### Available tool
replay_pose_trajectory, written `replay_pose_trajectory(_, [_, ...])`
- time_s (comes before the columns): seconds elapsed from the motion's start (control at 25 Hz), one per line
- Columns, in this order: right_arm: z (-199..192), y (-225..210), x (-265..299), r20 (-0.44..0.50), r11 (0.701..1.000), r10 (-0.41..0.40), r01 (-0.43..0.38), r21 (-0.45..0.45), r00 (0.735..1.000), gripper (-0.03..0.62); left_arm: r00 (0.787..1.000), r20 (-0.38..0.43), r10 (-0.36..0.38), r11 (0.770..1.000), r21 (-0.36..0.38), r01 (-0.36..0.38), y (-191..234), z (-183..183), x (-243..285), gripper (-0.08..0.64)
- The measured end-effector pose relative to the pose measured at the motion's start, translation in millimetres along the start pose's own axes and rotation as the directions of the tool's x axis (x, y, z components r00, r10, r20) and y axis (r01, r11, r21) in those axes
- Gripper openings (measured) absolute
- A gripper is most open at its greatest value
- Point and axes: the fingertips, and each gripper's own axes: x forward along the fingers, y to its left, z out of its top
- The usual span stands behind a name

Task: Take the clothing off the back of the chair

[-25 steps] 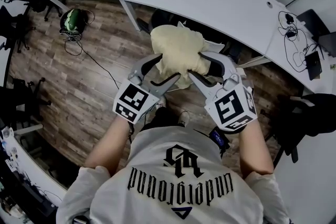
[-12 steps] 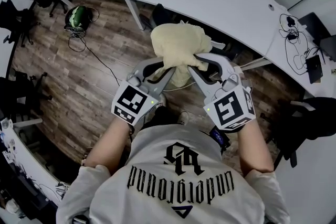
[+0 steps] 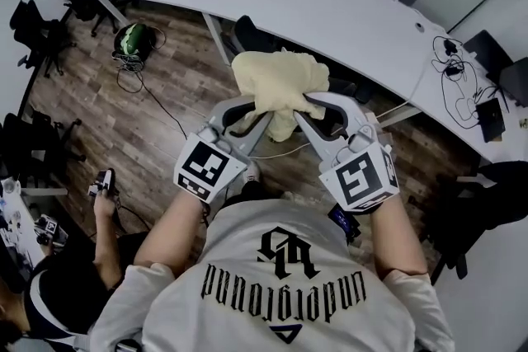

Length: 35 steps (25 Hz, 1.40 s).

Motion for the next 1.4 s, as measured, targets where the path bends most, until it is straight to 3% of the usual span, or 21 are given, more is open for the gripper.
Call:
replay_pose_trajectory(0.36, [11.6,17.1,-41.9,0.056,1.0,0.021,-0.02,-0.015,0.998,0.089,0.999,-0.012,0.048,0.998,0.052,-0.047,-42.3,13.2,-20.8,0.106])
replay_pose_trajectory(0.76, [20.0,60.8,-58.0,0.04,1.0,0.012,-0.013,0.023,0.999,0.089,0.999,-0.035,0.01,0.997,0.08,-0.007,-68.9,1.6,-56.6,0.106])
replay_pose_trajectory(1.0, [42.1,109.1,-57.8,0.027,0.998,-0.005,0.003,0.056,1.0,0.089,0.999,-0.042,-0.027,0.996,0.083,0.031,-79.5,-11.6,-106.1,0.106])
replay_pose_trajectory(1.4, [92.3,229.2,-58.2,-0.027,0.996,-0.041,0.043,0.079,0.999,0.089,0.995,-0.034,-0.097,0.991,0.093,0.1,-105.4,-47.6,-224.3,0.106])
